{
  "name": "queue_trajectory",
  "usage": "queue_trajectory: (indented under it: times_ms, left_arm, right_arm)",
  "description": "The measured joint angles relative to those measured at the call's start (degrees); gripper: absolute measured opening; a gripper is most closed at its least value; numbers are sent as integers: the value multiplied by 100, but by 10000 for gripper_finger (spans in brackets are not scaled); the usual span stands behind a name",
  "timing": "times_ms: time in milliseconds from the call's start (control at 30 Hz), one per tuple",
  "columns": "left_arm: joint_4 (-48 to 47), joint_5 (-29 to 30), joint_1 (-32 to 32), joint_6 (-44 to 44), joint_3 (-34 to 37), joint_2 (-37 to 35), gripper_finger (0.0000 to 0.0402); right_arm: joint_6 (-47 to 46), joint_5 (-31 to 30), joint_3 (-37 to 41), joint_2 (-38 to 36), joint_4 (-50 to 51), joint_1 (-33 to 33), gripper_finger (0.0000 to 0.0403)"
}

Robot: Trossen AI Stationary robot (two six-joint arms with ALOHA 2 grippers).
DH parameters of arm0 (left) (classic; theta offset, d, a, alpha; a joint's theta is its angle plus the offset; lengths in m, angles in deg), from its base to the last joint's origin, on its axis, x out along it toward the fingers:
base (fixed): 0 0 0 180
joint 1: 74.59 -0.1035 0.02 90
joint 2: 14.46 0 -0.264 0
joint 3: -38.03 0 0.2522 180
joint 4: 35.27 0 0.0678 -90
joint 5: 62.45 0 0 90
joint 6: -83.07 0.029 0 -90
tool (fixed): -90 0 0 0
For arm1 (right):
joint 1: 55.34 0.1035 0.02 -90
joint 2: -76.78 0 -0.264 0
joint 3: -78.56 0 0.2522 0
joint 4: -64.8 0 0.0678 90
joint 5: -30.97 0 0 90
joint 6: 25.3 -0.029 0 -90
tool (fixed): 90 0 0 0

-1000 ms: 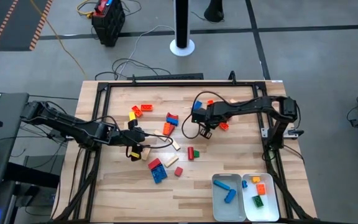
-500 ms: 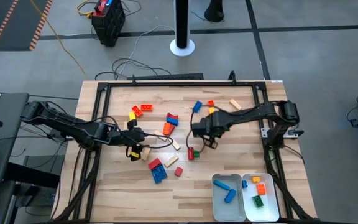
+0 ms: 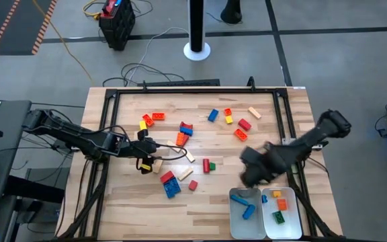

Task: Sort blocks by size
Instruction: Put the small red wooden block into the white bin, then put the small yellow wooden block into the white bin

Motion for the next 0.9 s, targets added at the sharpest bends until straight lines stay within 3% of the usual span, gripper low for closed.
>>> queue_trajectory:
  times_ms: [267,433,633,900]
  left_arm:
    - [102,0,0,0,0,0,212]
    - [274,0,-2,74,0,0,212]
    - [360,8,-2,217,0,0,212]
    - [440,48,-7,326,0,0,212]
  right_arm:
    - [-2519,1200,17,24,36,1816,11]
    - [-3542,1346,46,170,72,2577,21]
    - [-3852,1331,48,347,74,2751,86]
    - [-3414,1327,48,320,342,2348,141]
